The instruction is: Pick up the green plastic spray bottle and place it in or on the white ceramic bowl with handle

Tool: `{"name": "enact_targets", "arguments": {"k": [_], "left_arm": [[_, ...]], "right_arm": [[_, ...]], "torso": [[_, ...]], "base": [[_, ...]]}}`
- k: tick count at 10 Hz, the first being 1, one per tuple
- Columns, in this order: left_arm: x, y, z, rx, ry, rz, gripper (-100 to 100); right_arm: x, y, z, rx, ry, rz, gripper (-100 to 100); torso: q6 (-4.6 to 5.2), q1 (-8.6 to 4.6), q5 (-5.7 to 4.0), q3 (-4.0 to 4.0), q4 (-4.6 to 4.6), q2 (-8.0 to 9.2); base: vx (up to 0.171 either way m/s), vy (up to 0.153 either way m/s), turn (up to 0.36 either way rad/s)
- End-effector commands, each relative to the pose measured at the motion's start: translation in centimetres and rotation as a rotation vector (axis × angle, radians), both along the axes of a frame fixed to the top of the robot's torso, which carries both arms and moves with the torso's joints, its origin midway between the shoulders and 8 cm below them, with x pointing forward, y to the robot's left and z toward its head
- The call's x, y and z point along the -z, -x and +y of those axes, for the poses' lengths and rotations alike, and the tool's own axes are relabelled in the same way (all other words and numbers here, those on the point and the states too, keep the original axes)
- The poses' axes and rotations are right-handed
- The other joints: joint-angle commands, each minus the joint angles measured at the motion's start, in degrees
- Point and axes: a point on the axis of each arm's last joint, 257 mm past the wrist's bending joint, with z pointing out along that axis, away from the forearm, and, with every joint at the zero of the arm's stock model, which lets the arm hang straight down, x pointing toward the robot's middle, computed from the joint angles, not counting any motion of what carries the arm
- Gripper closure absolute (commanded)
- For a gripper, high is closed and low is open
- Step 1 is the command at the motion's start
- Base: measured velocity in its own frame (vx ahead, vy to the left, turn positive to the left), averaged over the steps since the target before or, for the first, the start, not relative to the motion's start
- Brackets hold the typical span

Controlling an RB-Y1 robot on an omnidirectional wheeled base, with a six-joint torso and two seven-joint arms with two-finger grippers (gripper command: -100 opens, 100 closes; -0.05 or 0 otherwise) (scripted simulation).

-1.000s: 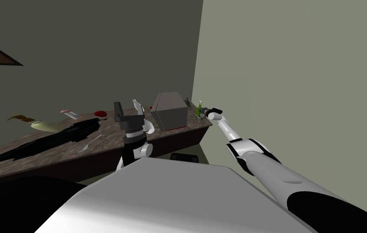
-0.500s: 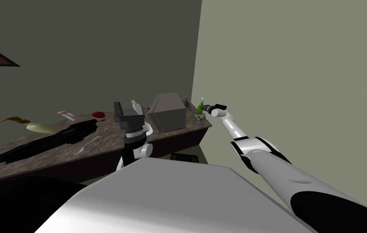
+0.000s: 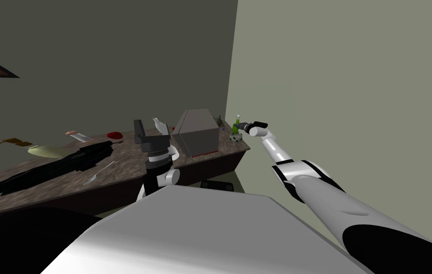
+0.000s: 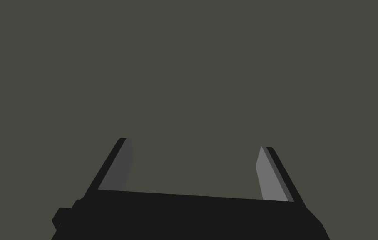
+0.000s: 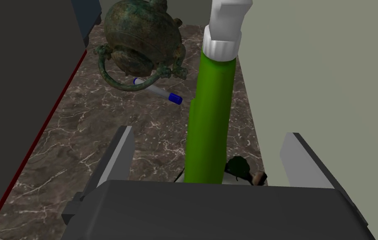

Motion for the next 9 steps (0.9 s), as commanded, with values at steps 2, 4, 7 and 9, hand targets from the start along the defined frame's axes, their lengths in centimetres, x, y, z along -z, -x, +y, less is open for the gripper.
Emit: {"name": "enact_targets", "arguments": {"k": [2, 4, 7, 9], "left_arm": [[0.0, 0.0, 0.0, 0.000, 0.000, 0.000, 0], [0.0, 0.0, 0.0, 0.000, 0.000, 0.000, 0], [0.0, 0.0, 0.0, 0.000, 0.000, 0.000, 0], [0.0, 0.0, 0.0, 0.000, 0.000, 0.000, 0]], "right_arm": [[0.0, 0.0, 0.0, 0.000, 0.000, 0.000, -100], [-1.7, -0.1, -0.2, -0.006, 0.000, -0.001, -100], [-5.0, 0.0, -0.5, -0.016, 0.002, 0.000, -100], [-4.4, 0.1, -0.5, -0.015, 0.002, -0.001, 0]], "torso": [[0.00, 0.00, 0.00, 0.01, 0.00, 0.01], [0.00, 0.00, 0.00, 0.01, 0.00, 0.02], [0.00, 0.16, 0.05, 0.01, 0.01, 0.00], [-0.01, 0.10, 0.03, 0.00, 0.00, 0.01]], "base": [[0.000, 0.000, 0.000], [0.002, 0.010, -0.014], [0.010, 0.044, -0.033], [0.002, 0.010, -0.005]]}}
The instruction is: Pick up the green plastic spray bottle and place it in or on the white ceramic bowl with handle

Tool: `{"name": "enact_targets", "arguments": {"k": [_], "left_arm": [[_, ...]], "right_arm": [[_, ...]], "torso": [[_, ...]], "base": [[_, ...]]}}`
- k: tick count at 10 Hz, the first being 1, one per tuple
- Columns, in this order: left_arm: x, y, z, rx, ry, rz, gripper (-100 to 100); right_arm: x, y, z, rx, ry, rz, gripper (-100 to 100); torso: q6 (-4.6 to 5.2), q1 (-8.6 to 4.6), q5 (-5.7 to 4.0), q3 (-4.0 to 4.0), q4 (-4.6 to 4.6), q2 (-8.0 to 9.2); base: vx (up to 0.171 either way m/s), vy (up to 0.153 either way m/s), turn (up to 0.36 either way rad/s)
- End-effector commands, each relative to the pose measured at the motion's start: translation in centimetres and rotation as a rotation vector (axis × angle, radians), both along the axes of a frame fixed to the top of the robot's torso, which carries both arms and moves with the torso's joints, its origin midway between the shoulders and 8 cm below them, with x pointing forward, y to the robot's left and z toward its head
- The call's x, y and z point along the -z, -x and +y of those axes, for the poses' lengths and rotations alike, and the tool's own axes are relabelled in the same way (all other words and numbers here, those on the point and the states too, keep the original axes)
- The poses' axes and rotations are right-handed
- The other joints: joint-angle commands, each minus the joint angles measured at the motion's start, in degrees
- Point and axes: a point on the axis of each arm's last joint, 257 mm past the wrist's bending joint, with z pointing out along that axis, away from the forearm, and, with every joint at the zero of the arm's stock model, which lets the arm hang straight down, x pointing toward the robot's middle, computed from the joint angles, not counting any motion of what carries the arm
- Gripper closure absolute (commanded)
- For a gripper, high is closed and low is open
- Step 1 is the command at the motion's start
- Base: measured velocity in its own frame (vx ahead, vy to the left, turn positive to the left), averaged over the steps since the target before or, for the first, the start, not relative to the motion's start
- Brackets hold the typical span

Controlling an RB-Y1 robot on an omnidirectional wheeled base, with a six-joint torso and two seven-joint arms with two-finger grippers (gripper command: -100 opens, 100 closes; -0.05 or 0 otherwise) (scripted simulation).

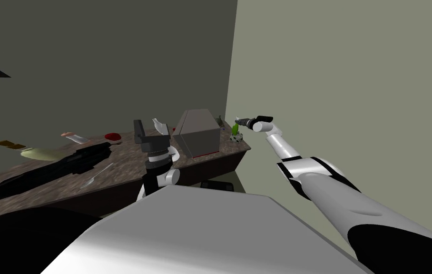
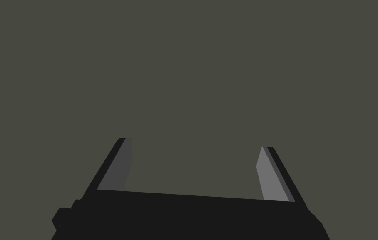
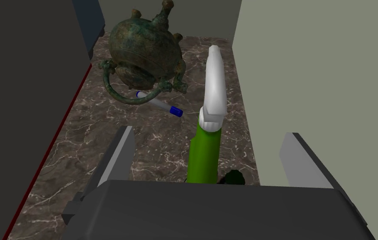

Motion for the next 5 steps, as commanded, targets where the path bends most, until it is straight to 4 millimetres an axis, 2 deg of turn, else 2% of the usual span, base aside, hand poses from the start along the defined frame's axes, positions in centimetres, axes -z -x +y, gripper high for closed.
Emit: {"name": "enact_targets", "arguments": {"k": [1, 5], "left_arm": [[0.00, 0.00, 0.00, 0.000, 0.000, 0.000, 0], [0.00, 0.00, 0.00, 0.000, 0.000, 0.000, 0]], "right_arm": [[0.00, 0.00, 0.00, 0.000, 0.000, 0.000, 0], [0.00, 0.00, 0.00, 0.000, 0.000, 0.000, 0]], "torso": [[0.00, 0.00, 0.00, 0.00, 0.00, 0.00], [0.00, -0.03, -0.01, 0.00, 0.00, 0.00]], "base": [[0.000, 0.000, 0.000], [0.000, 0.000, 0.000]]}}
